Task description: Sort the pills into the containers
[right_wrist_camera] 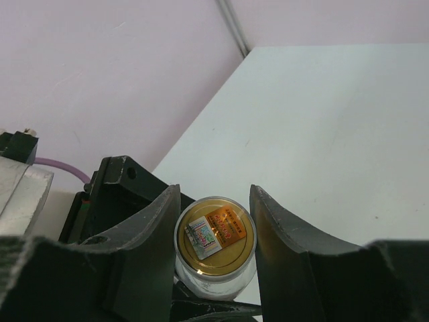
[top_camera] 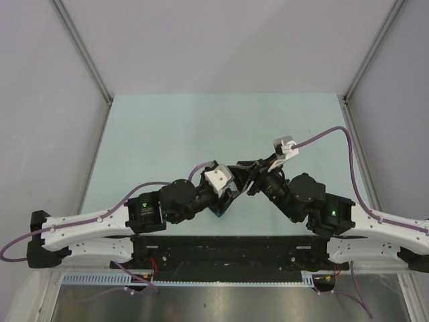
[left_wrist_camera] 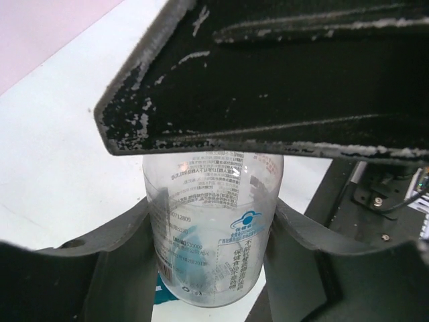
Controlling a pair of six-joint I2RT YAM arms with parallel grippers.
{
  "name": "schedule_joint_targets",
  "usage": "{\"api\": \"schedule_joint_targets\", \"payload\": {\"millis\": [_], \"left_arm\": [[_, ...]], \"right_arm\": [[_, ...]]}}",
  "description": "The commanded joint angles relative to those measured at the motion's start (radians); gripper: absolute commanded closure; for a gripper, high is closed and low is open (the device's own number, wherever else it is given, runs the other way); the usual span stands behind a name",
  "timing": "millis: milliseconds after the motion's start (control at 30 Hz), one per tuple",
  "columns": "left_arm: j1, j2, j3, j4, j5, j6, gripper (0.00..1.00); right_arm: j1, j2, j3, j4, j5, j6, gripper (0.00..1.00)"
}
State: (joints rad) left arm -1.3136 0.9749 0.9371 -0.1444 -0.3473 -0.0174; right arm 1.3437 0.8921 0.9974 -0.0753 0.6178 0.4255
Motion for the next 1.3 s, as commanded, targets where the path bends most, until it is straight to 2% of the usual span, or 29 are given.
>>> {"api": "schedule_joint_targets", "payload": {"millis": [0,33,133,333,933,1267], "left_arm": [[0.039,-0.002,0.091,0.233,-0.223,0.037,1.00],[0.037,0.001,0.088,0.236,-0.219,0.031,1.00],[0.039,-0.001,0.082,0.236,-0.211,0.025,1.00],[0.037,-0.007,0.066,0.235,-0.194,0.023,1.00],[0.039,0.010,0.058,0.223,-0.163,-0.023,1.00],[0.037,0.010,0.055,0.218,-0.163,-0.027,1.00]], "right_arm": [[0.044,0.036,0.015,-0.149,-0.101,0.052,0.91],[0.045,0.034,0.014,-0.144,-0.104,0.053,0.85],[0.045,0.028,0.014,-0.133,-0.124,0.048,0.77],[0.051,0.015,0.015,-0.107,-0.151,0.032,0.69],[0.072,-0.015,0.015,-0.066,-0.201,0.004,0.51],[0.086,-0.016,0.014,-0.080,-0.194,-0.004,0.45]]}}
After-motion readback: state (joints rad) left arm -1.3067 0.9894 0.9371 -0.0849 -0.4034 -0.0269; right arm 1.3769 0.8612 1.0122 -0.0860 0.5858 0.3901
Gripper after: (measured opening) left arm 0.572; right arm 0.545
